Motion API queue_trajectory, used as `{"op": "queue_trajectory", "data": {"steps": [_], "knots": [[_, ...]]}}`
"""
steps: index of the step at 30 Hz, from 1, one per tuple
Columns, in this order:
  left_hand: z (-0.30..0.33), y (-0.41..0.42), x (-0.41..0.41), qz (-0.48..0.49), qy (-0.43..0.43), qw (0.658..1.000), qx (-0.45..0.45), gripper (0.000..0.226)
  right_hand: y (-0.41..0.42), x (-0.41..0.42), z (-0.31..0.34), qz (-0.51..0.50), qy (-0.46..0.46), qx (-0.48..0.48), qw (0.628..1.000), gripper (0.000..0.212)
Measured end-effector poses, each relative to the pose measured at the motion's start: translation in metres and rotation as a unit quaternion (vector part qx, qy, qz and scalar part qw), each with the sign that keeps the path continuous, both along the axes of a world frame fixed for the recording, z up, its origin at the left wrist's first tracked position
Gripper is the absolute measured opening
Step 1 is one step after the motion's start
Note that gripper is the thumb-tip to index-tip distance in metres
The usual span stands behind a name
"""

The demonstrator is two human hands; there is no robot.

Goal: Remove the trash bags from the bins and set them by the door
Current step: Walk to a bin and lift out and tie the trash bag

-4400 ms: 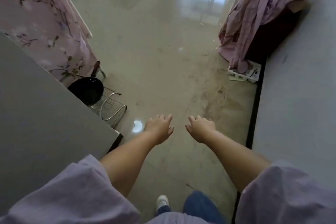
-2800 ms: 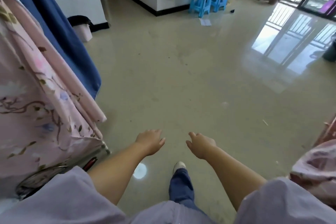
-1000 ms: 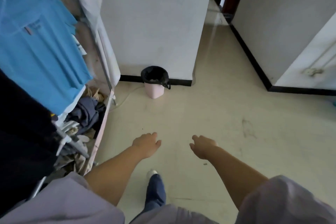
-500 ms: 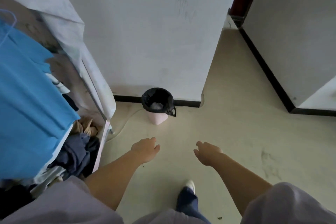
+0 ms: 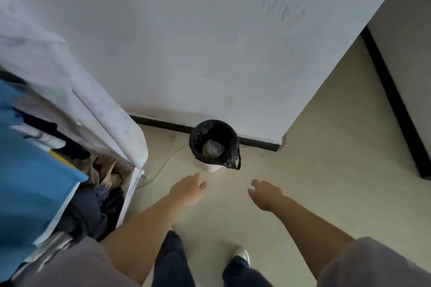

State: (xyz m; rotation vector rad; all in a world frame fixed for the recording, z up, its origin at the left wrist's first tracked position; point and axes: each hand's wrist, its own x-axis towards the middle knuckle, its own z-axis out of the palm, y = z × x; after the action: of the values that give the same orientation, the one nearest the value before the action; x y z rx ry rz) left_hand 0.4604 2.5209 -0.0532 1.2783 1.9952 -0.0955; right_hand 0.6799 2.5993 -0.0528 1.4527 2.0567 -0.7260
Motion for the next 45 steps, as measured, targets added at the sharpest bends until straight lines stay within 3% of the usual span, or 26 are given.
{"op": "queue_trajectory", "data": {"steps": [6,9,11,13,15,18,22,25,27,30,33,34,37,40,43,45], "knots": [[-0.09,0.074,-0.061,0.029,-0.063,0.997,-0.046,0.048,0.045,-0.06,-0.096,-0.153,0.058,-0.053,0.985,0.042],[-0.166,0.107,-0.084,0.121,-0.096,0.987,-0.04,0.043,0.064,-0.091,-0.175,-0.256,0.115,-0.082,0.956,0.041],[-0.22,0.129,-0.093,0.241,-0.156,0.957,-0.04,0.039,0.075,-0.108,-0.234,-0.316,0.16,-0.113,0.928,0.041],[-0.269,0.15,-0.098,0.408,-0.248,0.877,-0.046,0.033,0.088,-0.123,-0.288,-0.394,0.208,-0.137,0.885,0.042],[-0.315,0.166,-0.104,0.515,-0.301,0.802,-0.04,0.039,0.105,-0.132,-0.334,-0.467,0.252,-0.151,0.834,0.045],[-0.377,0.189,-0.121,0.548,-0.364,0.753,-0.01,0.052,0.134,-0.133,-0.391,-0.533,0.312,-0.176,0.767,0.054],[-0.441,0.219,-0.147,0.607,-0.481,0.632,-0.014,0.061,0.16,-0.124,-0.451,-0.593,0.455,-0.198,0.634,0.056],[-0.479,0.243,-0.166,0.569,-0.538,0.622,0.0,0.061,0.182,-0.117,-0.482,-0.592,0.539,-0.198,0.566,0.044],[-0.491,0.257,-0.178,0.535,-0.534,0.654,0.017,0.057,0.197,-0.109,-0.493,-0.588,0.571,-0.194,0.54,0.035],[-0.492,0.273,-0.19,0.497,-0.521,0.692,0.054,0.046,0.22,-0.1,-0.49,-0.594,0.592,-0.162,0.52,0.021],[-0.484,0.276,-0.193,0.516,-0.51,0.686,0.053,0.038,0.228,-0.1,-0.477,-0.606,0.594,-0.144,0.509,0.013],[-0.481,0.272,-0.191,0.525,-0.503,0.685,0.044,0.036,0.227,-0.1,-0.473,-0.605,0.586,-0.13,0.523,0.012],[-0.48,0.261,-0.19,0.538,-0.48,0.692,0.046,0.03,0.223,-0.098,-0.465,-0.577,0.538,-0.067,0.611,0.013],[-0.474,0.256,-0.189,0.551,-0.475,0.672,0.135,0.018,0.218,-0.096,-0.456,-0.537,0.507,0.008,0.674,0.015],[-0.441,0.254,-0.18,0.55,-0.472,0.636,0.267,0.005,0.221,-0.1,-0.427,-0.513,0.547,0.101,0.653,0.015],[-0.414,0.251,-0.169,0.528,-0.464,0.63,0.331,0.018,0.223,-0.104,-0.407,-0.499,0.593,0.124,0.619,0.018]]}}
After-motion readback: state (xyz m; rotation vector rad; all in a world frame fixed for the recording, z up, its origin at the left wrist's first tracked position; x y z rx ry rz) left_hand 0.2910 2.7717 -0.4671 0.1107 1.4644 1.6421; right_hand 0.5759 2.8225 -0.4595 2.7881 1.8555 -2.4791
